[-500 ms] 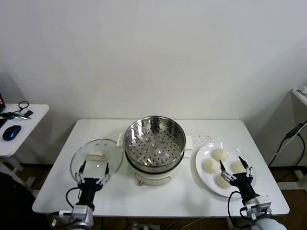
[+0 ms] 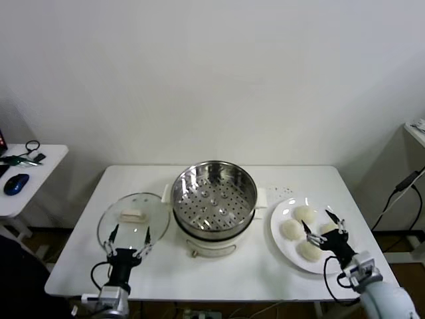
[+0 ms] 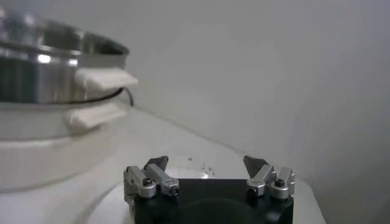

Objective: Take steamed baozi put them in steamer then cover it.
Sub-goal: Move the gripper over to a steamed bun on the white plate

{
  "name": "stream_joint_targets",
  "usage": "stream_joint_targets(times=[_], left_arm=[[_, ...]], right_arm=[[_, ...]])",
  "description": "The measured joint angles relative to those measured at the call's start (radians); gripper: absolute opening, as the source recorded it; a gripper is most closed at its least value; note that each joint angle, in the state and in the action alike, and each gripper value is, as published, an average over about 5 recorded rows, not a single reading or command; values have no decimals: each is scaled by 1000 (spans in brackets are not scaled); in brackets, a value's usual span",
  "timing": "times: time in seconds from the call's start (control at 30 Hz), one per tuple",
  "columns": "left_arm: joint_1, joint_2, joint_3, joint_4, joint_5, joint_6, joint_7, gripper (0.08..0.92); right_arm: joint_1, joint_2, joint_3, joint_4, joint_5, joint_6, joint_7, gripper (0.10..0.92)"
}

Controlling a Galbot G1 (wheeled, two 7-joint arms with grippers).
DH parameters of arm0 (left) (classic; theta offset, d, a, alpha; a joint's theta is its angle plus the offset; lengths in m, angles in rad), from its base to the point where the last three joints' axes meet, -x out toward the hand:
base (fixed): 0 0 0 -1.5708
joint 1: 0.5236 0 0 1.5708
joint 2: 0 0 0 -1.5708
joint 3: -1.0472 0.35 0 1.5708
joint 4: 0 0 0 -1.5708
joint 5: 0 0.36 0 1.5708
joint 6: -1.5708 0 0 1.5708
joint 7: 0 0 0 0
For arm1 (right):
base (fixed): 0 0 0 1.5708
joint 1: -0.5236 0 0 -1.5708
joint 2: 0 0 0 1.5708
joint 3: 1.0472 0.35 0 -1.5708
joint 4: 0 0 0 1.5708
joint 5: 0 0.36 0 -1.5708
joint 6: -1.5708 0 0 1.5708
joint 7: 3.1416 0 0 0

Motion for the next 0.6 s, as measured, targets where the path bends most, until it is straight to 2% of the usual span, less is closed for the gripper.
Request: stream_joint_targets(times=[0.3,0.6], left_arm=[[-3,10,-5,7,-21,9,-29,823],[-4,13,-7,11,-30,16,-39,823]], right_arm=[[291,-235,-216,-165,-113,12,-312,823],[736,-312,-644,-358,-202,60,-541,823]])
